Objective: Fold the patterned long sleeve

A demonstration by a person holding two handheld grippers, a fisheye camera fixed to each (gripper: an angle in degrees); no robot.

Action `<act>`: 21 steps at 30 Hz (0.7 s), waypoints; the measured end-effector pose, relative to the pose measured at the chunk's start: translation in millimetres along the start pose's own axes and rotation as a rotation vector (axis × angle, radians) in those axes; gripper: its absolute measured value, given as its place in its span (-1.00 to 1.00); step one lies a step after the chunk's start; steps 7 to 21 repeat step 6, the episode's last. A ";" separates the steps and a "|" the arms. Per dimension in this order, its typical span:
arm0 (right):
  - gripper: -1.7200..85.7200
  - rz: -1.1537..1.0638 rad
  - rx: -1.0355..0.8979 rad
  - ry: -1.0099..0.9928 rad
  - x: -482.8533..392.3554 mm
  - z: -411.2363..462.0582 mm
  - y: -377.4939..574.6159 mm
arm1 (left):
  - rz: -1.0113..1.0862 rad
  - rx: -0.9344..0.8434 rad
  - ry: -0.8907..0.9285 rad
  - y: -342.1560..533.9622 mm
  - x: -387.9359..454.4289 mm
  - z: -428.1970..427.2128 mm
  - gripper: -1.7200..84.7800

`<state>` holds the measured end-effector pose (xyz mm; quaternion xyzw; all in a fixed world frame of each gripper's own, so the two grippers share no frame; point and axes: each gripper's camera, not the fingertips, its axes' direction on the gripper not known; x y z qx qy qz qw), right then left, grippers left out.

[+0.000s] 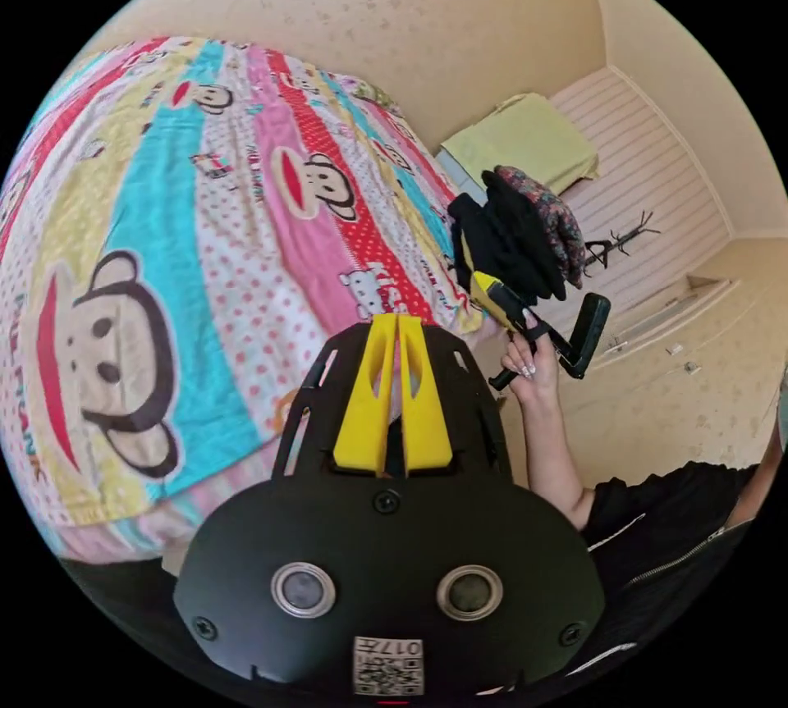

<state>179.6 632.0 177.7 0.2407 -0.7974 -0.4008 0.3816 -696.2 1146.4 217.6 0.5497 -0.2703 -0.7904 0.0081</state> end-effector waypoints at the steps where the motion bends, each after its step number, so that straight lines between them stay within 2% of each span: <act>1: -0.95 -0.056 -0.093 -0.073 -20.9 31.8 -11.7 | -0.047 0.062 -0.044 11.5 -18.7 -40.5 -0.97; 3: -0.95 -0.146 -0.209 -0.118 -57.2 73.3 -26.9 | -0.091 0.165 -0.119 28.7 -38.8 -102.7 -0.97; 6: -0.95 -0.313 -0.306 -0.060 -115.8 123.4 -38.7 | -0.115 0.343 -0.264 56.3 -53.4 -202.8 -0.97; 21: -0.95 -0.313 -0.306 -0.060 -115.8 123.4 -38.7 | -0.115 0.343 -0.264 56.3 -53.4 -202.8 -0.97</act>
